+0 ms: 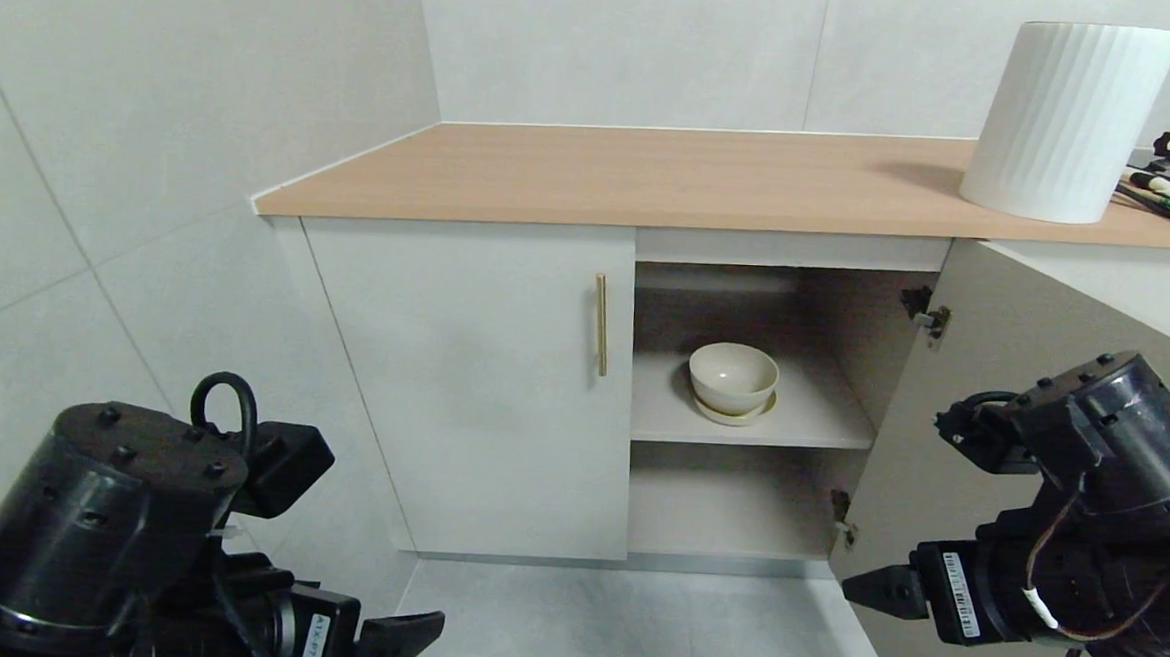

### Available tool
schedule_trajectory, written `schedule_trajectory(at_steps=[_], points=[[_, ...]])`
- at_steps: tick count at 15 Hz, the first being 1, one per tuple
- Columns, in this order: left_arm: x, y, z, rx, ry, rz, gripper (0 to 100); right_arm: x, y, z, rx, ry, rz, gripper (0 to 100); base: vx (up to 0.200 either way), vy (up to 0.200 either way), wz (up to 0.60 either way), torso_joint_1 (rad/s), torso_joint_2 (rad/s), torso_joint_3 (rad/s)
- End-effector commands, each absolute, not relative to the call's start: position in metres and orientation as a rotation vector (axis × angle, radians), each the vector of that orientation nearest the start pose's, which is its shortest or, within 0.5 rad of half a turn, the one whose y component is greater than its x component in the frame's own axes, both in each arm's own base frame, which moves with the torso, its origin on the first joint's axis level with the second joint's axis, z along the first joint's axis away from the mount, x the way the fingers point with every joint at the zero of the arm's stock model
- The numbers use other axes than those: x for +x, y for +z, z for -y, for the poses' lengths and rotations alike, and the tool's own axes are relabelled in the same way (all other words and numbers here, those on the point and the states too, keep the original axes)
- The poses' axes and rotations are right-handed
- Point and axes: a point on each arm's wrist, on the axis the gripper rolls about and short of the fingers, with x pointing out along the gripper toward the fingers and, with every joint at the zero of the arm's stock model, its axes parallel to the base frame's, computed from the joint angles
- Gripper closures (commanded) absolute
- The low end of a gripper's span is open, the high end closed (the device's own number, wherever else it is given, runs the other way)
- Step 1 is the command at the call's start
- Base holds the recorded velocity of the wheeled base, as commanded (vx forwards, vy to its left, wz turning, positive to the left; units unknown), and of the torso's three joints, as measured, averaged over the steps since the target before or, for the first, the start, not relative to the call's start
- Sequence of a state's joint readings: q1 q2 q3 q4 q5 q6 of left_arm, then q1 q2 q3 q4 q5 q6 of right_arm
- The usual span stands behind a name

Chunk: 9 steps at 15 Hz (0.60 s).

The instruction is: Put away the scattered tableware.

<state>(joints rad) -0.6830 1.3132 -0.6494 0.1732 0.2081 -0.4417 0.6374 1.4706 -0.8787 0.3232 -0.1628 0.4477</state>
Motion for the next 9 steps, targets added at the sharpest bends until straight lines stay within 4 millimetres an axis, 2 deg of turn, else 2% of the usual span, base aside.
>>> schedule_trajectory(at_steps=[1,6,8,9], points=[[0.14,0.165,0.108,-0.048,-0.264,-0.841,0,0.179,0.181,-0.128,0.05,0.238,-0.929,0,0.0,0.0,0.0,0.0,0.0,0.0],[0.14,0.165,0.108,-0.047,-0.262,-0.84,0,0.177,0.181,-0.127,0.042,0.241,-0.929,0,0.0,0.0,0.0,0.0,0.0,0.0],[0.14,0.165,0.108,-0.043,-0.261,-0.839,0,0.171,0.178,-0.123,-0.01,0.256,-0.947,0,0.0,-0.2,0.0,0.0,0.0,0.0],[0.139,0.164,0.107,-0.043,-0.259,-0.841,0,0.162,0.18,-0.116,-0.067,0.266,-0.983,0,0.0,-0.2,0.0,0.002,0.01,0.002]])
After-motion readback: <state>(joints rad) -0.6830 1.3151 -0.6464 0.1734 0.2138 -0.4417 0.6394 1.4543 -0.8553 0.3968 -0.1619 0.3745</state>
